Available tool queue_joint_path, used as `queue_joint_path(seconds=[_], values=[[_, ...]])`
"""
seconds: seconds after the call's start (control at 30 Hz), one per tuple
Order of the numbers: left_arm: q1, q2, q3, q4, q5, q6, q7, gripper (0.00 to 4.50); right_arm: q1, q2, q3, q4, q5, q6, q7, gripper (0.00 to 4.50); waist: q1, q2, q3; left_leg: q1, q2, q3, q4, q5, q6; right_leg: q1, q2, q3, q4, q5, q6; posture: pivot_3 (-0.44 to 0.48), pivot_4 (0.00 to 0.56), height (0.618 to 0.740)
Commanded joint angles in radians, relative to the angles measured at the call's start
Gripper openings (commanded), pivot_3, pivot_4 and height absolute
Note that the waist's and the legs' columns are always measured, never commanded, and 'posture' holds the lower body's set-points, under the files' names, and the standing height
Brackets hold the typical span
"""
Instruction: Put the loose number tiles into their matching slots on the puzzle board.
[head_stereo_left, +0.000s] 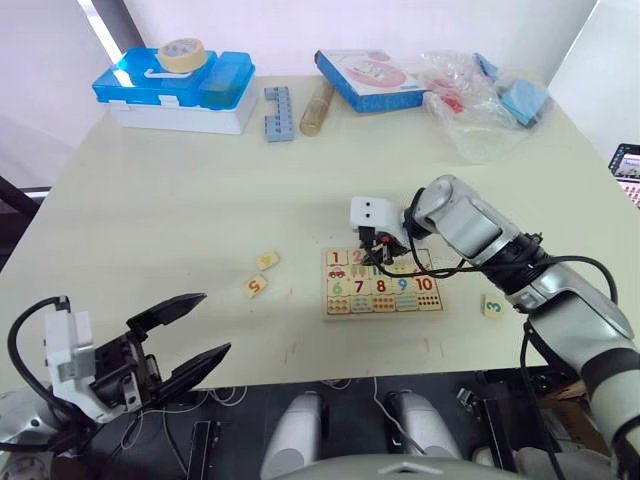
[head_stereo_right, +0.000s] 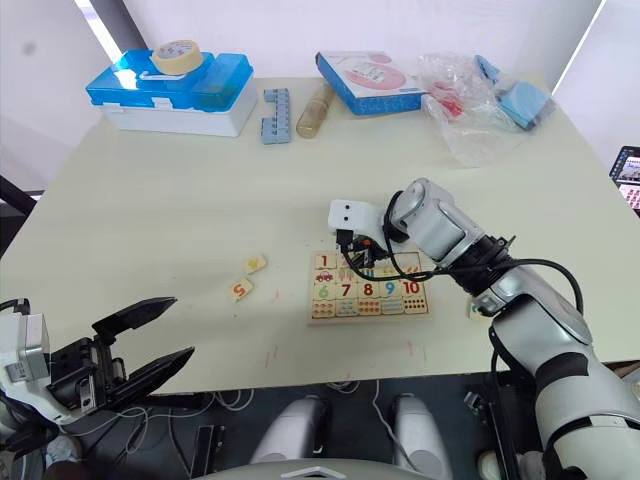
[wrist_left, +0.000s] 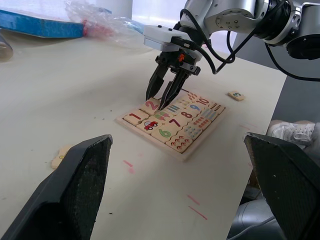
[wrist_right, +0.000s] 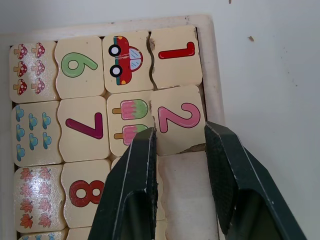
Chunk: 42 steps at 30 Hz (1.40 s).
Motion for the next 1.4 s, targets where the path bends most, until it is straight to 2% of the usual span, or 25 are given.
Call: queue_joint_path(seconds=[0.03,0.47,0.5,0.57,0.77,0.93,1.07,1.17,1.4], values=[[0.009,-0.003,0.013,-0.034,-0.015,-0.014,0.004,4.50,-0.013,0.005,-0.028,0.004,-0.014,-0.015,0.012,0.83,0.000,0.000,0.000,0.000,0.000,0.000,0.000,0.000,0.000,0.000,0.000,0.000,0.000,0.000,0.000,0.000,0.150,0.740],[0.021,-0.008,0.012,-0.047,-0.015,-0.016,0.015,4.50,-0.005,0.021,-0.032,0.013,-0.039,-0.023,0.036,0.83,0.000,0.000,0.000,0.000,0.000,0.000,0.000,0.000,0.000,0.000,0.000,0.000,0.000,0.000,0.000,0.000,0.150,0.740],[0.022,-0.009,0.012,-0.049,-0.015,-0.016,0.016,4.50,-0.004,0.021,-0.033,0.012,-0.040,-0.025,0.038,1.87,0.000,0.000,0.000,0.000,0.000,0.000,0.000,0.000,0.000,0.000,0.000,0.000,0.000,0.000,0.000,0.000,0.150,0.740],[0.022,-0.011,0.011,-0.051,-0.014,-0.015,0.018,4.50,-0.004,0.022,-0.038,0.014,-0.046,-0.036,0.033,2.54,0.000,0.000,0.000,0.000,0.000,0.000,0.000,0.000,0.000,0.000,0.000,0.000,0.000,0.000,0.000,0.000,0.150,0.740],[0.024,-0.012,0.008,-0.054,-0.012,-0.015,0.023,4.50,0.000,0.015,-0.053,0.004,-0.043,-0.058,0.048,2.54,0.000,0.000,0.000,0.000,0.000,0.000,0.000,0.000,0.000,0.000,0.000,0.000,0.000,0.000,0.000,0.000,0.150,0.740],[0.023,-0.014,0.008,-0.055,-0.012,-0.016,0.028,4.50,0.021,0.007,-0.160,-0.023,0.031,-0.047,0.049,2.54,0.000,0.000,0.000,0.000,0.000,0.000,0.000,0.000,-0.001,0.000,0.000,0.000,0.000,0.000,0.000,0.000,0.150,0.740],[0.014,-0.013,0.003,-0.051,-0.010,-0.014,0.035,4.50,0.051,0.019,-0.225,0.026,0.041,-0.089,-0.005,1.45,0.001,0.000,0.000,0.000,0.000,0.000,0.000,0.000,-0.001,0.000,0.000,0.000,0.000,0.000,0.000,0.000,0.150,0.740],[0.008,-0.011,0.002,-0.047,-0.008,-0.014,0.035,4.50,0.064,0.039,-0.244,0.043,0.041,-0.084,-0.044,0.04,0.000,0.000,0.000,0.000,0.000,0.000,0.000,0.000,-0.001,0.000,0.000,0.000,0.000,0.001,0.000,0.000,0.150,0.740],[-0.003,-0.005,0.001,-0.038,-0.004,-0.012,0.032,4.50,0.073,0.077,-0.234,0.091,0.013,-0.119,-0.102,0.04,-0.003,0.000,0.000,0.001,0.000,0.001,0.000,0.001,-0.001,0.000,0.001,0.000,0.001,0.001,-0.001,0.000,0.150,0.740]])
